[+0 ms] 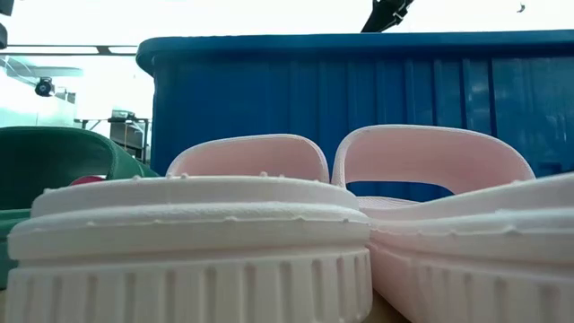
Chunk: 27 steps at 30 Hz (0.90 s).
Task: Pick and place slides into bin
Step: Put the green slipper into the blue bin
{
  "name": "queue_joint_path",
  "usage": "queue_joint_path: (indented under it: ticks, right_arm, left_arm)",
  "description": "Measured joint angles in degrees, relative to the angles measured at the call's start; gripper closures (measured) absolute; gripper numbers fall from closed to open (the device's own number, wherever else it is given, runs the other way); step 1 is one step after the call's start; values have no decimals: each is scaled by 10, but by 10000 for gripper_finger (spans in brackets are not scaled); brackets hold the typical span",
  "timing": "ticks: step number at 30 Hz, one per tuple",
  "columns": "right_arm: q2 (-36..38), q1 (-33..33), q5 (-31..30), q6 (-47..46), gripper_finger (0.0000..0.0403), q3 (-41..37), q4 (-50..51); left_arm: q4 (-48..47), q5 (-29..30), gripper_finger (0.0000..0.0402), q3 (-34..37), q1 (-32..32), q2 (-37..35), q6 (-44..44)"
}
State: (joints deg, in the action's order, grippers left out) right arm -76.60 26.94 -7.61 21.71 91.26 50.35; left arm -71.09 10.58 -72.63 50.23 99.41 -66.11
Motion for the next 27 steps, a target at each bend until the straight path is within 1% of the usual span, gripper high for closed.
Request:
queue_joint_path:
  ticks: [7,13,15,24,27]
  right_arm:
    - [0,0,0,13,330,0,0]
    - [0,0,0,14,330,0,0]
    - [0,0,0,23,330,0,0]
    - [0,4,0,30,330,0,0]
    - [-1,5,0,30,330,0,0]
  left_arm:
    - [7,3,265,-4,1,14,4]
    - [18,30,265,9,2,11,-5]
    - [31,31,265,17,1,10,-11]
    - [32,32,266,22,1,10,-11]
    - [31,32,278,22,1,10,-10]
